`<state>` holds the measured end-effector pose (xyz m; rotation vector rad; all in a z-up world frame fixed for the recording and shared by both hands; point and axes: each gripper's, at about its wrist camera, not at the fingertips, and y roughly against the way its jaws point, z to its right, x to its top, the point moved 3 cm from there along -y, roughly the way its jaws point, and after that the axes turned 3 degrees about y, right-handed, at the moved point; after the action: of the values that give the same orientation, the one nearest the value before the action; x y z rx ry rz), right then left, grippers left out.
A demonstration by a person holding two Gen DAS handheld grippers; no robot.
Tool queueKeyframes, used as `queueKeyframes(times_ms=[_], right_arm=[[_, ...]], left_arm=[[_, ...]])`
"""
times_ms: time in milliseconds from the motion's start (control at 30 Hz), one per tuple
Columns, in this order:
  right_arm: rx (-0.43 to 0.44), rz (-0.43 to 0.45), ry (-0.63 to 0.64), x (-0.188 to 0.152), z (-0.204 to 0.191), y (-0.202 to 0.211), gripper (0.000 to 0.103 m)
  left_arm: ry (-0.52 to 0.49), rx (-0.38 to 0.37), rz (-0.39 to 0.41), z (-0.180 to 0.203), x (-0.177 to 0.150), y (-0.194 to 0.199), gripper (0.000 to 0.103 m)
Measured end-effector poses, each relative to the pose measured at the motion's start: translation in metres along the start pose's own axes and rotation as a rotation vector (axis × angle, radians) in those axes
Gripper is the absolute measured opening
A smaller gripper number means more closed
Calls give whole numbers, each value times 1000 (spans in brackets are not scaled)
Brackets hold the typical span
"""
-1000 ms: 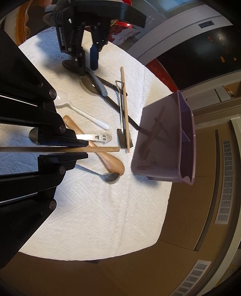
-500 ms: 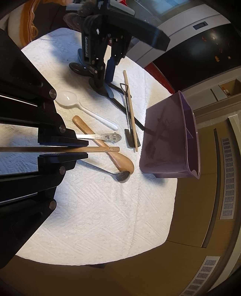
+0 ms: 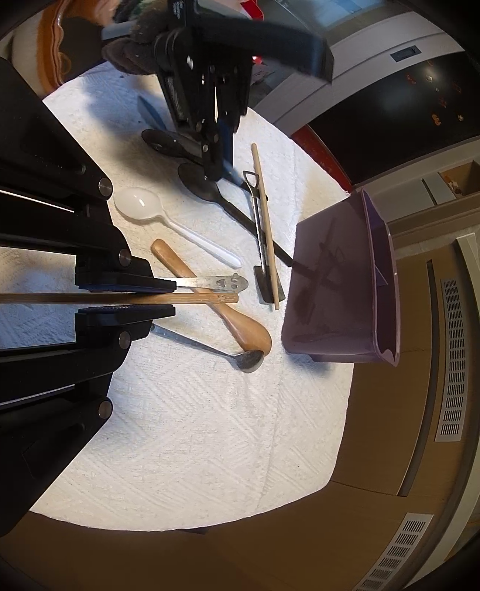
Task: Organize utensils
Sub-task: 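Lift the blue spatula with the left tool while the right tool lifts the chopstick, then drop the blue spatula into the purple holder while the right tool drops the chopstick in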
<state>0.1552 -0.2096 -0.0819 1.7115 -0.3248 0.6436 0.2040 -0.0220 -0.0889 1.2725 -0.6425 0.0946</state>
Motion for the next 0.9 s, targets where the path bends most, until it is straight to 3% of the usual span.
queueKeyframes(times_ms=[167, 233, 500, 800, 900], right_arm=[[4, 58, 32, 12, -12, 20, 6], [9, 103, 53, 24, -20, 37, 6], [-40, 339, 149, 97, -48, 116, 6], [-66, 681, 192, 178, -46, 179, 6], [-60, 729, 184, 201, -44, 172, 6]], left_arm=[[65, -11, 196, -1, 9, 63, 8], [59, -7, 280, 5, 18, 92, 3], [1, 12, 543, 16, 76, 171, 3], [1, 3, 687, 12, 151, 216, 3], [6, -2, 686, 7, 166, 210, 3]])
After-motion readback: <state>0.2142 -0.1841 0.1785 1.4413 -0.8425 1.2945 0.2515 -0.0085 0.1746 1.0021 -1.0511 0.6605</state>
